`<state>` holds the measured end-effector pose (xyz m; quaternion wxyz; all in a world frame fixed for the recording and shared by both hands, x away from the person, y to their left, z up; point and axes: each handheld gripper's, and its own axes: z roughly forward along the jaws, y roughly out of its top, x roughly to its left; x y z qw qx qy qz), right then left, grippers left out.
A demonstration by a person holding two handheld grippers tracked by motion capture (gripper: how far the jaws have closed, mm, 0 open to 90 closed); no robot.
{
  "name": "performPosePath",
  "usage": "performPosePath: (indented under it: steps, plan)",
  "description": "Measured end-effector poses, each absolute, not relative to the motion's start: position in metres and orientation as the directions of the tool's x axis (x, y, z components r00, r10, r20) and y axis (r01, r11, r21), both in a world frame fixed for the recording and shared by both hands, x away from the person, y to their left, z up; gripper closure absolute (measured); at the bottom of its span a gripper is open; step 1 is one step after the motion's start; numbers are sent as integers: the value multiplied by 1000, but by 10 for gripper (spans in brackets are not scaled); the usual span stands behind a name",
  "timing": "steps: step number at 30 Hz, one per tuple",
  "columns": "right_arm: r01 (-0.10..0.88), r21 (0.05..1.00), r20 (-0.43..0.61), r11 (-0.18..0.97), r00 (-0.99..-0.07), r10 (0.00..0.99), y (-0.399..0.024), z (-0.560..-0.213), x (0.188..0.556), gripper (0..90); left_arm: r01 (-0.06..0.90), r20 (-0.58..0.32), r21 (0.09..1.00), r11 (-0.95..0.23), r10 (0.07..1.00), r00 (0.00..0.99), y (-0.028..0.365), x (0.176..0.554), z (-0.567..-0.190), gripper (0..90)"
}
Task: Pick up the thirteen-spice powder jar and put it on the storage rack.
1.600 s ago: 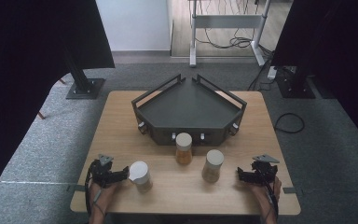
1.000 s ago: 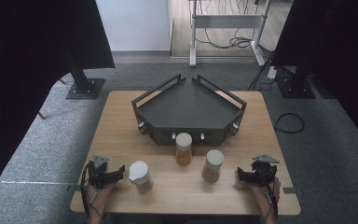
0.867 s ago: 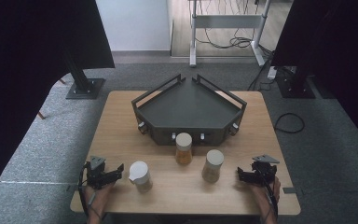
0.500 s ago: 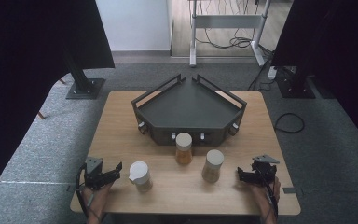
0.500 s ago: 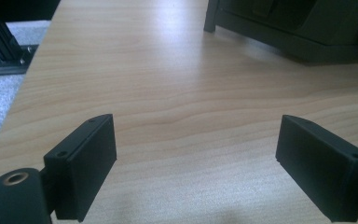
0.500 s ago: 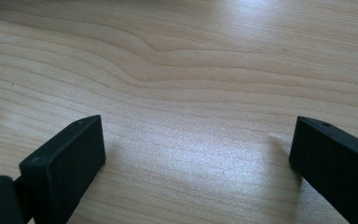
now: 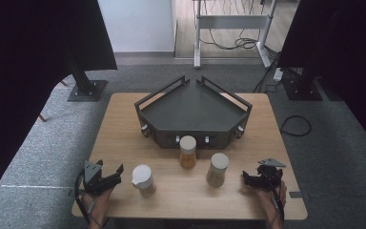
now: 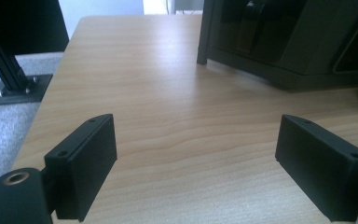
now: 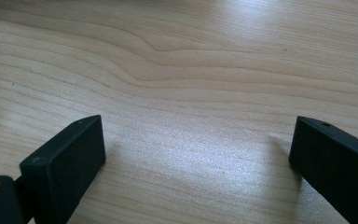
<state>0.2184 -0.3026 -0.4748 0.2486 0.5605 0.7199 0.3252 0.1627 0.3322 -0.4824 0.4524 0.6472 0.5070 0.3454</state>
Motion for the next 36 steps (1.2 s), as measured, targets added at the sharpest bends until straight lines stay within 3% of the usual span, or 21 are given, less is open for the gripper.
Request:
performPosePath:
  steps: [36]
  plan:
    - [645,747,7,161,-249,969,-303,-475,218,30,198,47,974,-109,955,292,320,138,-462,121]
